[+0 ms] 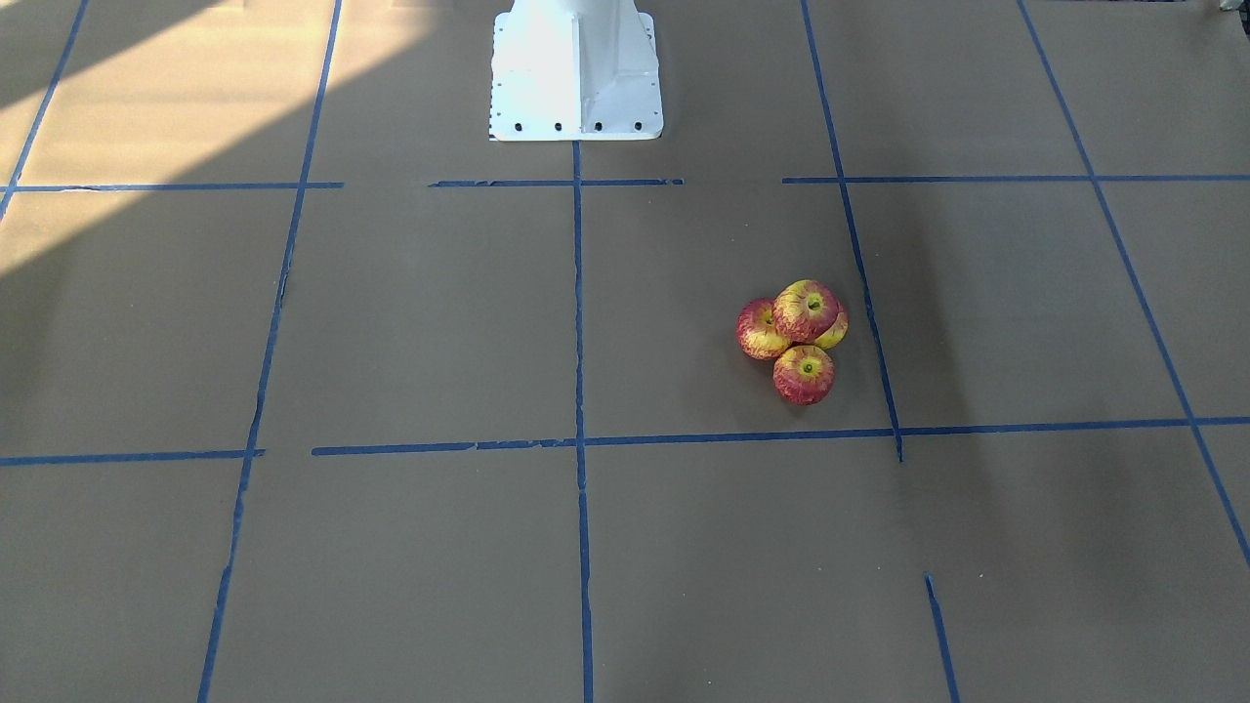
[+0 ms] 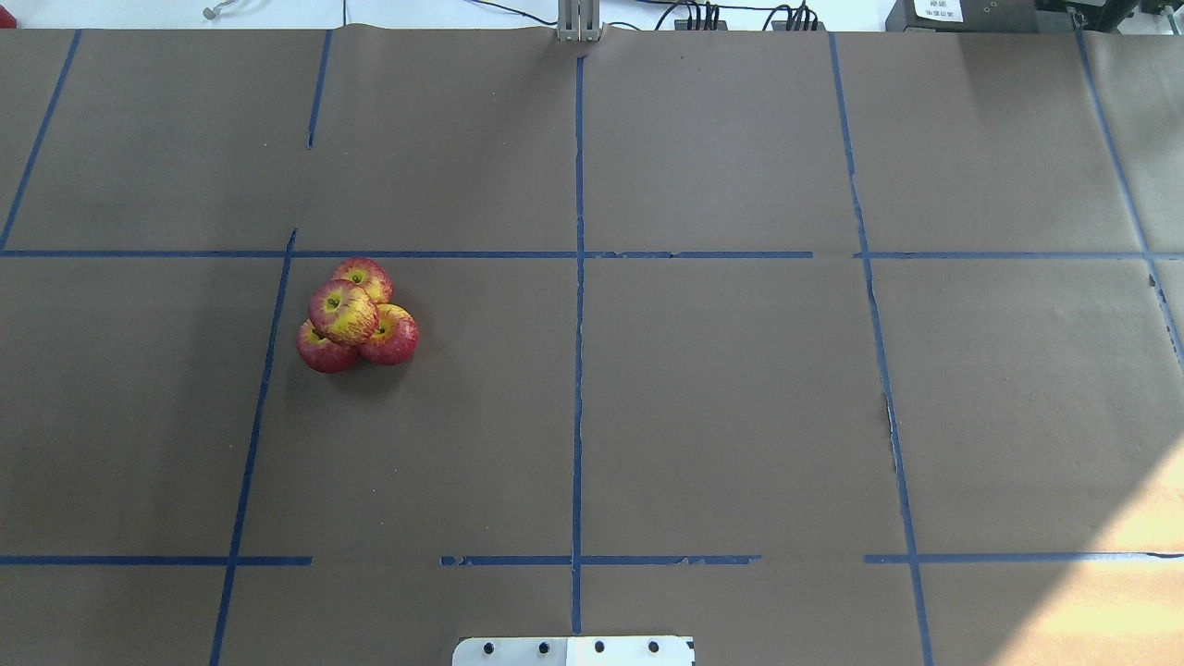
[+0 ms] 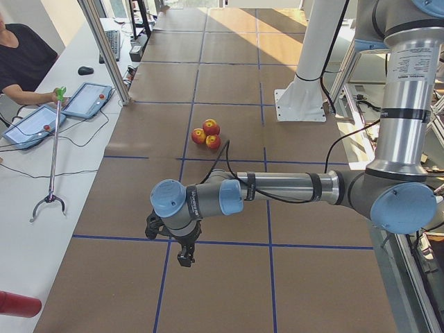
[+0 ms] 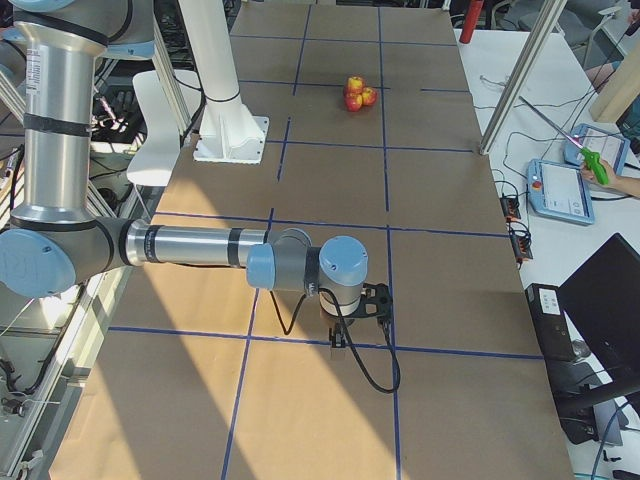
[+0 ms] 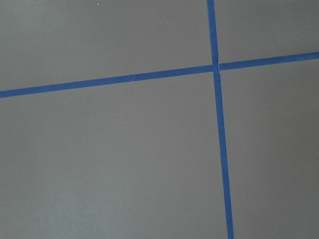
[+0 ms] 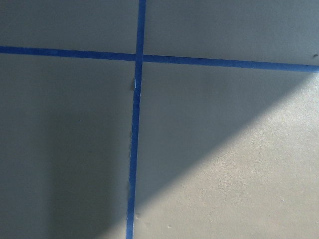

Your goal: Stack apples

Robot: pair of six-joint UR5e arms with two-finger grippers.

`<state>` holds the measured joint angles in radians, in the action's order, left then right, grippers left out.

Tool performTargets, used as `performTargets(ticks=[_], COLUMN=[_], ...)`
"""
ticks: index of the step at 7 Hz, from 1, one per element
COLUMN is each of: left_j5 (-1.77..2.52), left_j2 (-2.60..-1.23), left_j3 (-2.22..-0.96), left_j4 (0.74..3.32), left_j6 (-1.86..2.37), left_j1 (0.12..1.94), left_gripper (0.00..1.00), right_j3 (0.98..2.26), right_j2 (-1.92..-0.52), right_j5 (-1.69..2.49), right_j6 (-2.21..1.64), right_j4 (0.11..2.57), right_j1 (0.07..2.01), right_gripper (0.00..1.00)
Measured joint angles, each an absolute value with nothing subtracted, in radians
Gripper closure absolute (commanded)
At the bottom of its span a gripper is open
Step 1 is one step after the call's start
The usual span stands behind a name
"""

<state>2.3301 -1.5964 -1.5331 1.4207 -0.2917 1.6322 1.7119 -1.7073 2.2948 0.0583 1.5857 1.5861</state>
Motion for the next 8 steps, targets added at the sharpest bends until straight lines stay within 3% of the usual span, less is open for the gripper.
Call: performTargets(ticks=[8], left_j5=[2.304], left_j2=[-1.562], left_j3=[-1.525], left_j4=[1.521], left_j6=[-0.286], left_j1=[1.638], left_gripper=[0.0], right_j3=[1.712], right_j2=[-1.707], right_j5=[2.295], right_j6=[0.058], right_j4=[1.585], right_j1=[1.586], right_gripper=[0.0])
